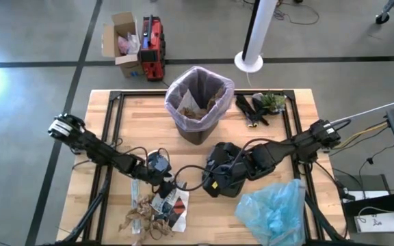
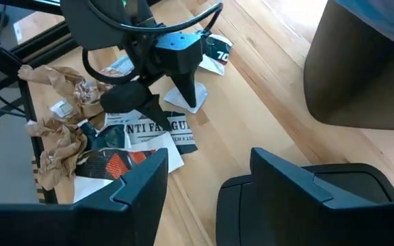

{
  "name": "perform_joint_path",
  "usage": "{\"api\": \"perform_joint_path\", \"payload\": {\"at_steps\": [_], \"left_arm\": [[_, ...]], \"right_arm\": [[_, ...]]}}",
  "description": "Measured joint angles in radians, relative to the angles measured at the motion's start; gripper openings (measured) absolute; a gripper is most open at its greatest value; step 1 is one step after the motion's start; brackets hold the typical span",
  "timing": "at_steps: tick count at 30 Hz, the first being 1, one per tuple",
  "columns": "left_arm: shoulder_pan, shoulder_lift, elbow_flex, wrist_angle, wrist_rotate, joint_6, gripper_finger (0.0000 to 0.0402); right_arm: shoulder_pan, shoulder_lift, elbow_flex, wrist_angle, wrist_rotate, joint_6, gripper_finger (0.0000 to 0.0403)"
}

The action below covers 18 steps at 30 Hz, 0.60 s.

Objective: Place trash/remove bag and relplace
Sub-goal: Put the white paper into the black trash bin

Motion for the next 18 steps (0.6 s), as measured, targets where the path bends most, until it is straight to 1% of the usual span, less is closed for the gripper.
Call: {"api": "perform_joint_path", "payload": {"at_steps": [3, 4, 6, 8, 13, 14, 15, 16, 18], "left_arm": [[-0.001, 0.014, 0.002, 0.016, -0.008, 0.05, 0.03], [-0.001, 0.017, 0.003, 0.014, -0.008, 0.065, 0.0289], [-0.001, 0.02, 0.008, 0.01, -0.008, 0.088, 0.0254], [-0.001, 0.02, 0.016, 0.005, -0.004, 0.109, 0.0206], [0.001, 0.02, 0.043, 0.007, -0.007, 0.184, 0.0052], [0.001, 0.02, 0.051, 0.006, -0.007, 0.185, 0.0028], [0.001, 0.019, 0.059, 0.007, -0.007, 0.183, 0.0015], [0.001, 0.016, 0.066, 0.004, -0.007, 0.183, 0.0013], [0.001, 0.006, 0.09, -0.024, -0.008, 0.199, 0.0019]], "right_arm": [[0.0, 0.0, 0.0, 0.0, 0.0, 0.0, 0.0191], [0.0, 0.0, 0.0, 0.001, 0.0, 0.0, 0.0189], [0.0, 0.0, 0.0, 0.001, 0.0, 0.0, 0.0185], [0.0, 0.0, 0.0, 0.0, 0.0, 0.0, 0.0182], [0.0, 0.0, 0.0, 0.0, 0.0, 0.0, 0.0174], [0.0, 0.0, 0.0, 0.001, 0.0, 0.0, 0.0173], [0.0, 0.0, 0.0, 0.0, 0.0, 0.0, 0.0172], [0.0, 0.0, 0.0, 0.0, 0.0, 0.0, 0.0172], [0.0, 0.0, 0.0, 0.001, 0.0, -0.002, 0.0172]]}}
